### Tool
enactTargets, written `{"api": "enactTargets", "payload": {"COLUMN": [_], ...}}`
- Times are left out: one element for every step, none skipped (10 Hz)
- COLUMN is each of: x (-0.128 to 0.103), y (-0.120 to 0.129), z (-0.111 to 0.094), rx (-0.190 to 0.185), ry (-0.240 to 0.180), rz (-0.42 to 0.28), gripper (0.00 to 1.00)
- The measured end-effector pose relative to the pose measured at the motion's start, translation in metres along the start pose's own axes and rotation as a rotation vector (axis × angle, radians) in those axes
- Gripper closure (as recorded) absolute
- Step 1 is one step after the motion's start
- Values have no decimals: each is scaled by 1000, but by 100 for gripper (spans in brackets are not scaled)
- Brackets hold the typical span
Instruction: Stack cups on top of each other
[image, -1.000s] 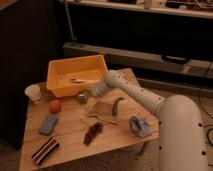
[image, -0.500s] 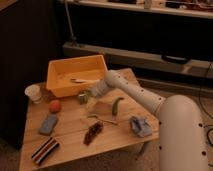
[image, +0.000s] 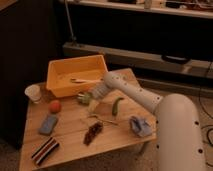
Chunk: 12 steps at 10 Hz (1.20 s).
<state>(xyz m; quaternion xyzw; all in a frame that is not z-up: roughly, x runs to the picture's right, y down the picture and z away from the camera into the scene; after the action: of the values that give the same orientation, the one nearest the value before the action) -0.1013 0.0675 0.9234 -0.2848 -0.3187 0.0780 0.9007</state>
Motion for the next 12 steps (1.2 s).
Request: {"api": "enactTargets", "payload": {"x": [-1, -9, -15, -21, -27, -29, -33, -35, -33, -34, -33, -33], "y": [0, -1, -3, -5, -6, -8, -8, -7, -5, -6, -7, -7], "z": [-3, -1, 4, 11, 24, 31, 41, 47, 46, 46, 45, 45], "rx": [6, -2, -12, -24, -46, -55, -68, -82, -84, -83, -82, -81], "ry": [7, 10, 9, 6, -10, -19, -32, -48, -46, -44, -43, -42], "rz": [-12, -23, -12, 3, 25, 35, 39, 41, 37, 35, 36, 36], "gripper": [25, 37, 45, 53, 67, 75, 84, 93, 99, 100, 100, 100]}}
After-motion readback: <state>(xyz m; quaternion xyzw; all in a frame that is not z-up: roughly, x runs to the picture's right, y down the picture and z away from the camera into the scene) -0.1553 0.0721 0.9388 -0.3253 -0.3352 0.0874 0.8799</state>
